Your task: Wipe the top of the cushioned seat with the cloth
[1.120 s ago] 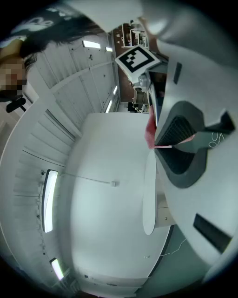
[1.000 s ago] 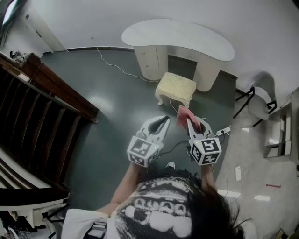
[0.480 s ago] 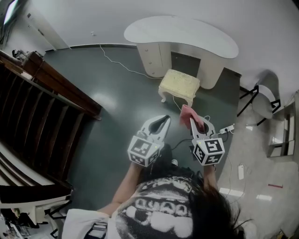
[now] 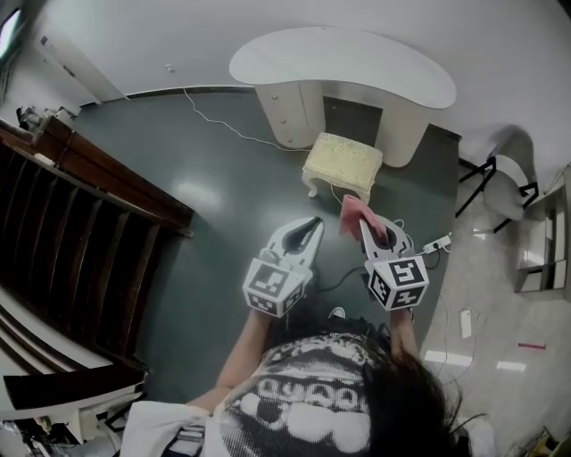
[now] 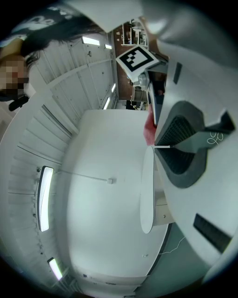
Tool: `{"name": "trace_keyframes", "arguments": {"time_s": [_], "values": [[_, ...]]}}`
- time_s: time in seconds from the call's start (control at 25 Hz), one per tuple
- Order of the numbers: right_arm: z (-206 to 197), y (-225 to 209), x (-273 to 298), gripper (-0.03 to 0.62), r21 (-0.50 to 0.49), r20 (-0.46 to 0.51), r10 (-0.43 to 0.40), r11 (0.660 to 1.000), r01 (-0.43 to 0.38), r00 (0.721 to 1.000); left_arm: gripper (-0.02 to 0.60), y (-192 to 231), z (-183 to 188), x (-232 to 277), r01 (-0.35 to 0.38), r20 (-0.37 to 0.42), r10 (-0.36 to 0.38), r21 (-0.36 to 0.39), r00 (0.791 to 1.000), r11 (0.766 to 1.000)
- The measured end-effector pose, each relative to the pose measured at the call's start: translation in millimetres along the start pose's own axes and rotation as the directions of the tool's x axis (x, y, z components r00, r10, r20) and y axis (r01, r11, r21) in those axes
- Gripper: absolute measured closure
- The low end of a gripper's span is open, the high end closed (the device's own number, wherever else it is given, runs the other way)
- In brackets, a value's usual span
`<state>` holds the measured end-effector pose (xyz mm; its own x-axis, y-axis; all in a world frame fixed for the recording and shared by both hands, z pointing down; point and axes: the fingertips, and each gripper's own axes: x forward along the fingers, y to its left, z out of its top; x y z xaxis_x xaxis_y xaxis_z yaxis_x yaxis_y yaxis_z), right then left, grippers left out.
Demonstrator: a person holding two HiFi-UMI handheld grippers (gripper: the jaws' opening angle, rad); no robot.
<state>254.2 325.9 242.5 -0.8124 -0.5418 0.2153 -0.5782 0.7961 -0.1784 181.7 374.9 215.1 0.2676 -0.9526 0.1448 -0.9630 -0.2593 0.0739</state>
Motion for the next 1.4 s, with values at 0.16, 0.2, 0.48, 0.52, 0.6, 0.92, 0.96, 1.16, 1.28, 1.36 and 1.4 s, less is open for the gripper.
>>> {"name": "trace_keyframes", "arguments": {"time_s": [0.16,0.2,0.48,0.52,0.6,0.92,0.96,1.16,1.28,1.36,1.4], "values": [[3.4,-11.4,40.6,0.580,0.012,-0.013,-0.028,1.000,0.029,1.000,0.567,29.9,0.6,23.1,0.039,-0.015,-0.039,0.003,0.999,0.999],[4.6,-13.8,53.7,0.580,0.011,-0.019,-0.037,0.999,0.037,0.999,0.566,40.5,-0.2,28.6,0.046,-0.018,-0.046,0.002,0.999,0.999],[8.6,-14.1,163.9,0.579,0.035,-0.074,-0.105,0.994,0.107,0.992,0.568,151.8,-6.6,61.3,0.103,-0.027,-0.103,-0.015,0.994,0.995],[10.1,-11.7,180.9,0.580,0.035,-0.085,-0.111,0.993,0.115,0.990,0.567,168.8,-3.8,66.0,0.116,-0.026,-0.116,-0.019,0.993,0.993],[16.3,-6.4,214.5,0.580,0.035,-0.096,-0.123,0.991,0.126,0.988,0.567,202.8,1.8,76.2,0.139,-0.021,-0.139,-0.024,0.990,0.990],[27.5,3.9,305.3,0.579,0.044,-0.132,-0.174,0.982,0.181,0.976,0.566,295.9,2.8,109.3,0.212,-0.029,-0.213,-0.037,0.977,0.977],[26.5,4.2,310.9,0.580,0.044,-0.138,-0.181,0.981,0.189,0.974,0.566,301.8,0.7,110.9,0.219,-0.031,-0.221,-0.044,0.975,0.975],[21.1,2.5,325.3,0.579,0.046,-0.163,-0.216,0.973,0.226,0.963,0.568,320.4,-10.4,121.0,0.251,-0.047,-0.254,-0.067,0.966,0.966],[17.6,-3.4,322.6,0.579,0.053,-0.176,-0.239,0.966,0.252,0.955,0.566,319.5,-12.4,127.9,0.268,-0.050,-0.272,-0.077,0.961,0.960],[14.7,-9.2,321.3,0.579,0.060,-0.184,-0.255,0.961,0.270,0.949,0.568,316.8,-15.0,133.0,0.283,-0.057,-0.288,-0.082,0.956,0.955],[13.4,-12.9,320.6,0.580,0.066,-0.187,-0.263,0.958,0.279,0.946,0.567,314.8,-16.9,136.0,0.291,-0.064,-0.297,-0.084,0.953,0.953]]}}
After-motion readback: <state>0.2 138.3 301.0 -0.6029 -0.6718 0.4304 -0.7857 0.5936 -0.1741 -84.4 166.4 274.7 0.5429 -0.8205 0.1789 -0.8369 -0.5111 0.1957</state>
